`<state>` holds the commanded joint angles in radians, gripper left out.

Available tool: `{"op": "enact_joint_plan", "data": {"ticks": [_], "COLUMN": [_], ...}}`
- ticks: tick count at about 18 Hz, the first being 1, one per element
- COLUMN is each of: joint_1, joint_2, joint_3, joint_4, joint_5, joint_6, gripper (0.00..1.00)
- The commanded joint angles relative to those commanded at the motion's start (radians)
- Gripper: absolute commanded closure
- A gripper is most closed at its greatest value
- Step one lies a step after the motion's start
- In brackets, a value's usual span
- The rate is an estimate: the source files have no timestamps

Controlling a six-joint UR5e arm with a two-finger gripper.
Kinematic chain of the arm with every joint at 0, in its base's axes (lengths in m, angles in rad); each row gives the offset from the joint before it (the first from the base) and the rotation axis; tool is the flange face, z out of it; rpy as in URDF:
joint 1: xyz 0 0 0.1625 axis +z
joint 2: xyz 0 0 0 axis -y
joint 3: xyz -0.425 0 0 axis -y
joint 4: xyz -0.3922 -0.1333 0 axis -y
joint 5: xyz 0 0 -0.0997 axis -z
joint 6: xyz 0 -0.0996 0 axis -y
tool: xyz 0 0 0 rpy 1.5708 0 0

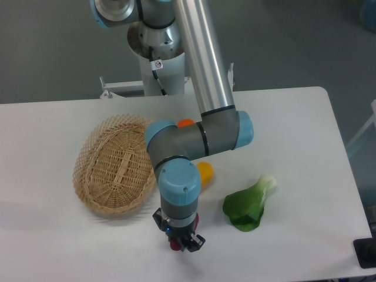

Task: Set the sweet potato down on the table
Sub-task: 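Lower the held sweet potato toward the table beside the basket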

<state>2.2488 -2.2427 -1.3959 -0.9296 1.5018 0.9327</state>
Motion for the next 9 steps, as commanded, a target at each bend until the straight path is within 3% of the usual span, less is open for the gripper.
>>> {"op": "enact_joint_plan", "data": {"ticks": [9], "joint_1": [-0.026], "joint_2": [0.029], "joint_3": [-0.057], "joint_4": [0.000], "joint_5": [0.000], "joint_6": [0.000], "gripper": [0.53]}}
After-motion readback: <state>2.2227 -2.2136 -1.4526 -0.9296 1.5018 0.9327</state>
